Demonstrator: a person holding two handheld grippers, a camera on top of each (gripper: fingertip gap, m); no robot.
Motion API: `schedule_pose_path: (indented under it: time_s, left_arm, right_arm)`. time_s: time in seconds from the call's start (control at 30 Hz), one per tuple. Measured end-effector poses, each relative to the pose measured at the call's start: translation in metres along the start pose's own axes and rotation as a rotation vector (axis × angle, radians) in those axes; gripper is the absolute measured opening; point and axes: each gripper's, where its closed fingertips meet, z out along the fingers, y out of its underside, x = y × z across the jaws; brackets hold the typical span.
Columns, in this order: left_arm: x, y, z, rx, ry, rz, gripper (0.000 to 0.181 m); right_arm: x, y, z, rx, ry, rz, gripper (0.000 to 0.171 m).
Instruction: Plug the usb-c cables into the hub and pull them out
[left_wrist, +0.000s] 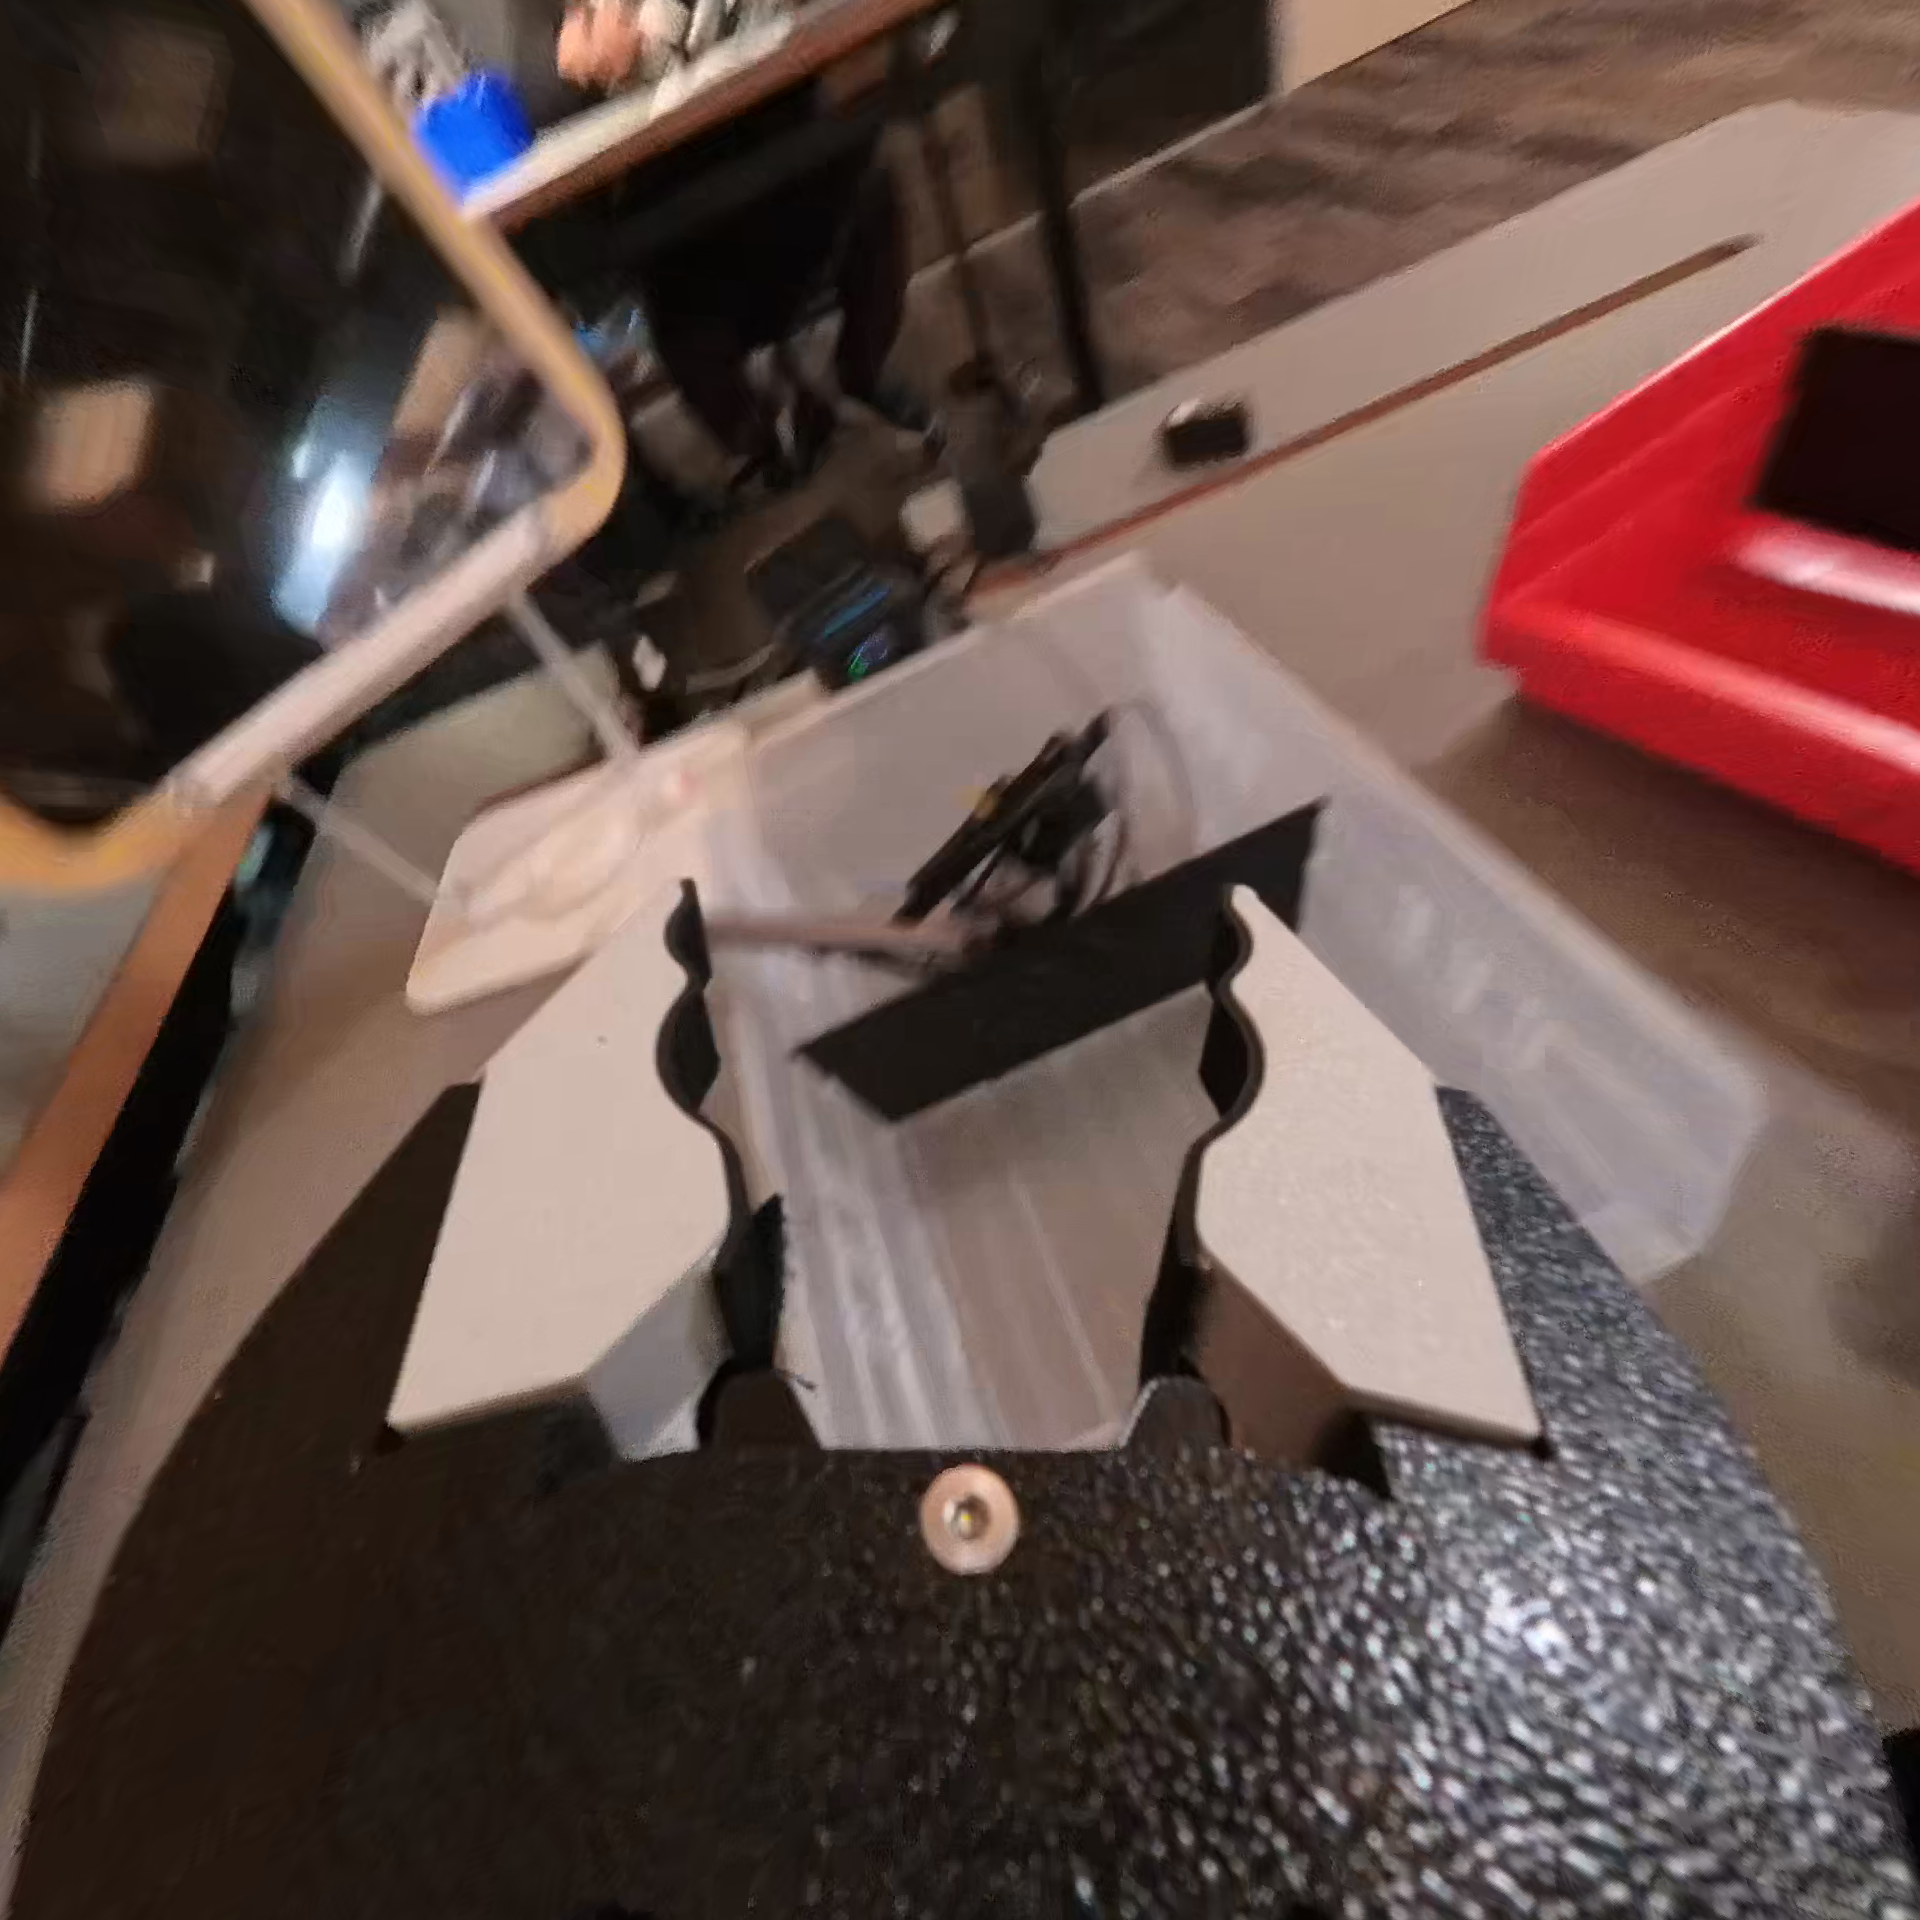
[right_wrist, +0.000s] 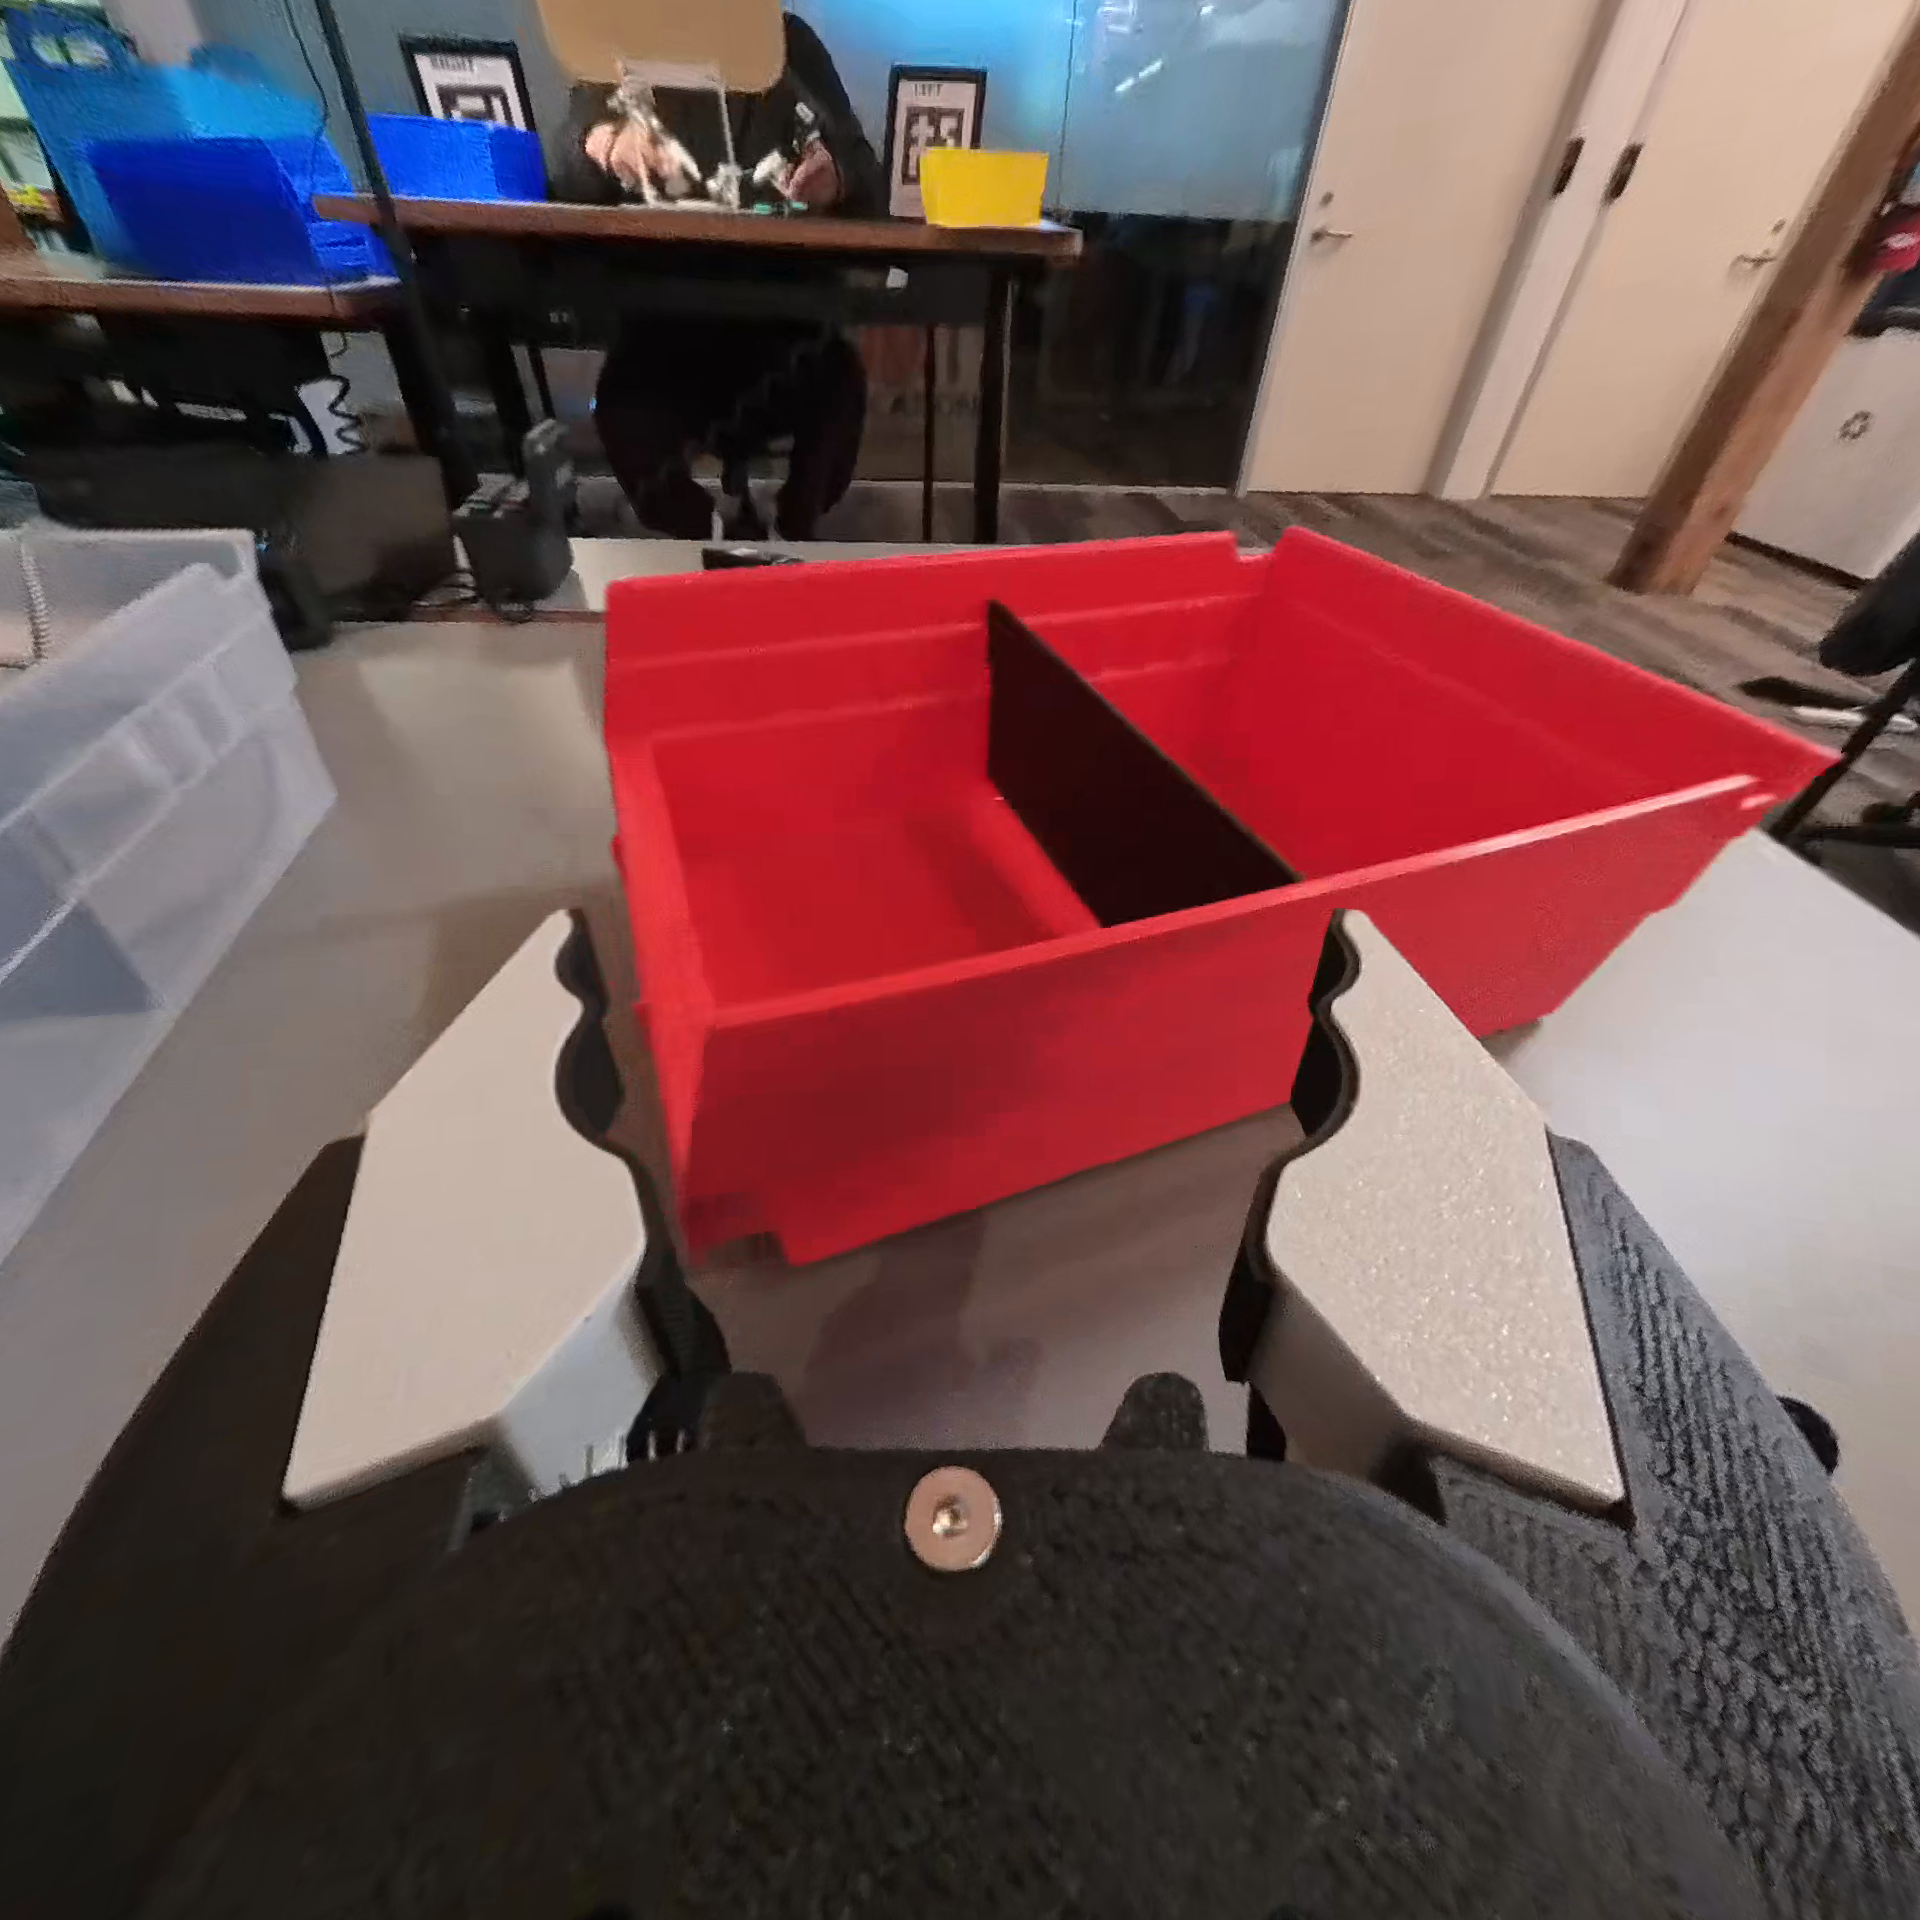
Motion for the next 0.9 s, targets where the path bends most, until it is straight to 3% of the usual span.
schedule_pose_path:
  time_s: [0.1, 0.23, 0.37, 0.5, 0.57, 0.63, 0.7, 0.8, 0.9]
  left_arm:
    - [-0.031, 0.053, 0.005, -0.124, -0.030, -0.114, 0.104]
    - [-0.037, 0.095, 0.015, -0.219, -0.023, -0.138, 0.106]
    - [-0.039, 0.110, 0.022, -0.264, 0.004, -0.136, 0.083]
    - [-0.042, 0.121, 0.024, -0.292, 0.050, -0.187, 0.062]
    - [-0.040, 0.127, 0.026, -0.316, 0.086, -0.213, 0.053]
    - [-0.034, 0.128, 0.026, -0.318, 0.133, -0.233, 0.043]
    - [-0.030, 0.132, 0.026, -0.352, 0.158, -0.216, 0.020]
    - [-0.046, 0.138, 0.025, -0.371, 0.069, -0.190, 0.007]
    - [-0.059, 0.144, 0.019, -0.351, 0.090, -0.234, 0.005]
  right_arm:
    - [-0.007, 0.008, 0.006, -0.016, 0.039, -0.044, 0.132]
    - [0.010, 0.022, 0.010, -0.077, 0.097, -0.109, 0.135]
    - [0.044, 0.026, -0.011, -0.112, 0.127, -0.112, 0.119]
    - [0.097, 0.035, -0.031, -0.164, 0.167, -0.104, 0.082]
    - [0.123, 0.040, -0.033, -0.197, 0.169, -0.087, 0.050]
    - [0.148, 0.043, -0.031, -0.231, 0.173, -0.069, 0.029]
    - [0.165, 0.044, -0.028, -0.252, 0.131, -0.059, 0.011]
    - [0.182, 0.044, -0.021, -0.274, 0.054, -0.033, 0.004]
    - [0.195, 0.044, -0.017, -0.293, -0.025, -0.020, 0.003]
